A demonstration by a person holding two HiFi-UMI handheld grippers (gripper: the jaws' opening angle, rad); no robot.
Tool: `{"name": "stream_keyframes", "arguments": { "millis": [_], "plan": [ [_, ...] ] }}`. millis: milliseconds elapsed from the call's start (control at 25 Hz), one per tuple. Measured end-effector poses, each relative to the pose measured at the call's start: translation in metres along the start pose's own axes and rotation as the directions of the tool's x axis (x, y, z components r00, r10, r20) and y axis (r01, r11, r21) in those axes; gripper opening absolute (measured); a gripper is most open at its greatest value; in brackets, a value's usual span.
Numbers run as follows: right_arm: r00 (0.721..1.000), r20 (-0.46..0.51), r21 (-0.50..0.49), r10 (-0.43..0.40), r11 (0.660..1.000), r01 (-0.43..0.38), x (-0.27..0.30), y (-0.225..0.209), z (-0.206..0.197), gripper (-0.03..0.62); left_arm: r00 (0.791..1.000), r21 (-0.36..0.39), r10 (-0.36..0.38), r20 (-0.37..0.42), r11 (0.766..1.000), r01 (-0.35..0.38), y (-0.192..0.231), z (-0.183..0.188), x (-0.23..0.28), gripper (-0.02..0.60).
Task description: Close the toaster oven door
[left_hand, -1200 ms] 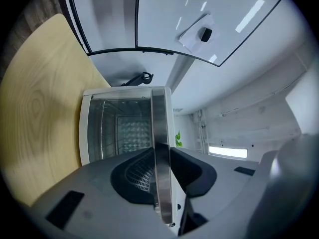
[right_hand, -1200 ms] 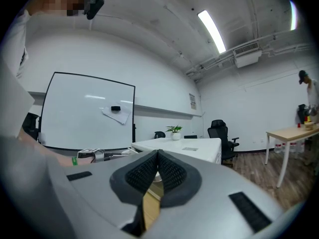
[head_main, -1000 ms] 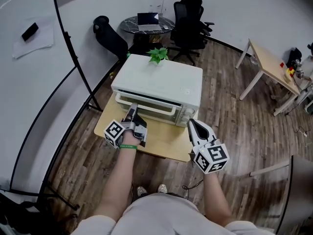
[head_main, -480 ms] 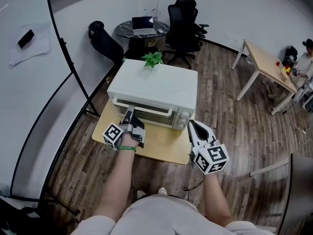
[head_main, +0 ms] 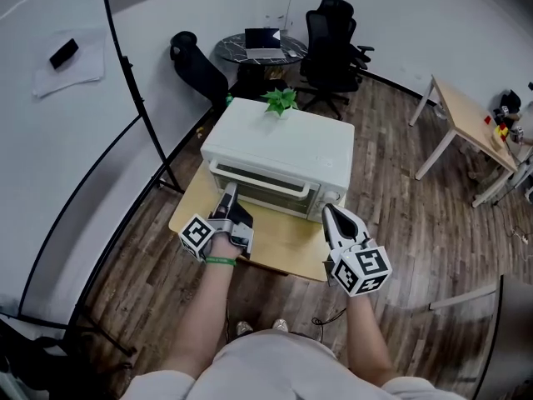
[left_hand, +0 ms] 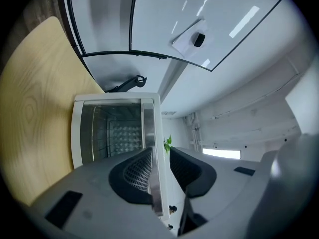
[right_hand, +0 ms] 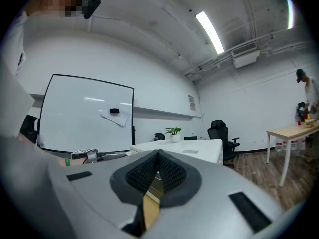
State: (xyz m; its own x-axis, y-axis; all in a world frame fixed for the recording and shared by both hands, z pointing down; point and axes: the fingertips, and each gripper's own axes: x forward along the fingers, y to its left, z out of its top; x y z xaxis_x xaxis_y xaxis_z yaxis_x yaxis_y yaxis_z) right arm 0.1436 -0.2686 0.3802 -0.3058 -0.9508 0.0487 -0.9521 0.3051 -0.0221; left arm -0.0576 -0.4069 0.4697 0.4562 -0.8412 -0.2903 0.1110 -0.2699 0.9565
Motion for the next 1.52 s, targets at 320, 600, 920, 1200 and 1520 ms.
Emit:
{"name": "stream_keyframes", "arguments": {
  "millis": [320,600,920,1200,1520],
  "plan": [
    [0.999,0.005,0.004,0.048,0.999,-0.048,0.013,0.02,0.0,0.0,0.999,0.047,0.046,0.022,0.998,-0.047,0.002,0.016,-0.025,0.012],
    [0.998,0.009,0.0,0.062,0.998,-0.062,0.017,0.03,0.001,0.0,1.0,0.162,0.001,-0.004,0.987,0.0,-0.024,0.019,-0.027,0.012],
    [0.998,0.028,-0.008,0.049,0.999,-0.048,0.024,0.031,0.011,0.0,0.994,0.738,0.046,-0.095,0.673,0.039,-0.084,0.013,-0.028,0.012],
    [0.999,0.027,-0.026,0.029,0.999,-0.029,0.028,0.03,0.013,0.0,0.979,0.949,0.122,-0.165,0.29,0.124,-0.114,-0.013,-0.028,0.011],
    [1.0,0.008,-0.073,0.014,0.997,-0.013,0.033,0.036,0.012,0.0,0.964,0.982,0.192,-0.186,0.062,0.177,-0.118,-0.03,-0.036,0.012]
  ]
}}
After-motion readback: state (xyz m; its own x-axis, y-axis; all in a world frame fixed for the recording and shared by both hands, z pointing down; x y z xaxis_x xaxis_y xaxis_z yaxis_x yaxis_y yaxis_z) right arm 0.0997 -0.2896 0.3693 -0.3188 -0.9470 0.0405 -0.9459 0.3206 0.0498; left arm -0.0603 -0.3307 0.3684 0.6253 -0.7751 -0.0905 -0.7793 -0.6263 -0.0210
